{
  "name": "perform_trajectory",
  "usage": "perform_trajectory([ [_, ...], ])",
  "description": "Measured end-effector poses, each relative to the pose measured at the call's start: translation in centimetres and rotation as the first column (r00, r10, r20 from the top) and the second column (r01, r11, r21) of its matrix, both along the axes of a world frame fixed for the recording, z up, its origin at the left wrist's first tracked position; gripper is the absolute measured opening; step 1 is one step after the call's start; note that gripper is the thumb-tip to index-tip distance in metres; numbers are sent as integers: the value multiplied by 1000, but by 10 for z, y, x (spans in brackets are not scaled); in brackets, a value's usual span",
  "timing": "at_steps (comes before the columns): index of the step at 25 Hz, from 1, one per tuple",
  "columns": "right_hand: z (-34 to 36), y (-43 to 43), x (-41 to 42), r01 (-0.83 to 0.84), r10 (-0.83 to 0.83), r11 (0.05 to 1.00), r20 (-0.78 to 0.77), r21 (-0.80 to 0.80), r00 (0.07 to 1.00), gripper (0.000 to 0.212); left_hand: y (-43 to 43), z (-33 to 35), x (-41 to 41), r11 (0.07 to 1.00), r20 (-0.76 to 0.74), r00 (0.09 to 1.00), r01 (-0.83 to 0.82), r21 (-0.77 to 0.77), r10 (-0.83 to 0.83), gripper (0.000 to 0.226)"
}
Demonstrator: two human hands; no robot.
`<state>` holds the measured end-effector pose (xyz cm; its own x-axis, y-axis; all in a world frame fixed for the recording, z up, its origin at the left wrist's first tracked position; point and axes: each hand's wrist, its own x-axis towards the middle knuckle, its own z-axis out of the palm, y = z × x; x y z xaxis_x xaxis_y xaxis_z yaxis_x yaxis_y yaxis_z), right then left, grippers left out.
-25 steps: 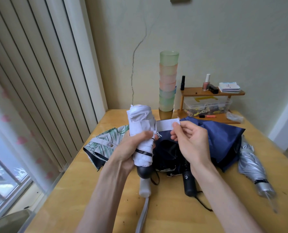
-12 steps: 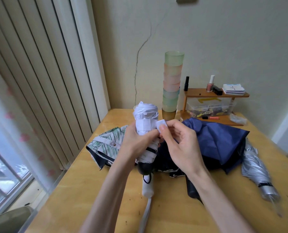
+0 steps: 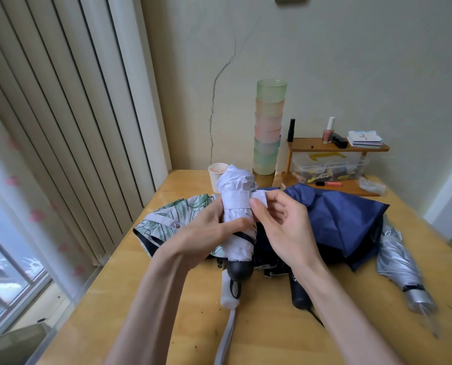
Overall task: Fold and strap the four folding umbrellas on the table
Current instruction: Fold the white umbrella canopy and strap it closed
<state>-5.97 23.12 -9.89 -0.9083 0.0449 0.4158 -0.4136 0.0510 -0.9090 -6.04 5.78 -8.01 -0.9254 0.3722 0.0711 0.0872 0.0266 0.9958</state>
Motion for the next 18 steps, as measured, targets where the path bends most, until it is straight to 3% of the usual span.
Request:
perform_trajectory([
  [4,3,3,1,-13,21,990,58,-140,998,12,26,0,6,981,-39,987,-152,117,157,29],
  [8,7,6,3,-48,68,978,93,-204,993,16,47,-1,10,962,-54,969,-231,144,241,40],
  [13,5,12,-2,107,-102,990,-58,93,993,14,38,-6,1,951,-55,951,-298,86,303,32],
  [18,3,14,-4,126,-121,987,-53,95,991,14,37,-9,1,956,-37,957,-286,69,289,38],
])
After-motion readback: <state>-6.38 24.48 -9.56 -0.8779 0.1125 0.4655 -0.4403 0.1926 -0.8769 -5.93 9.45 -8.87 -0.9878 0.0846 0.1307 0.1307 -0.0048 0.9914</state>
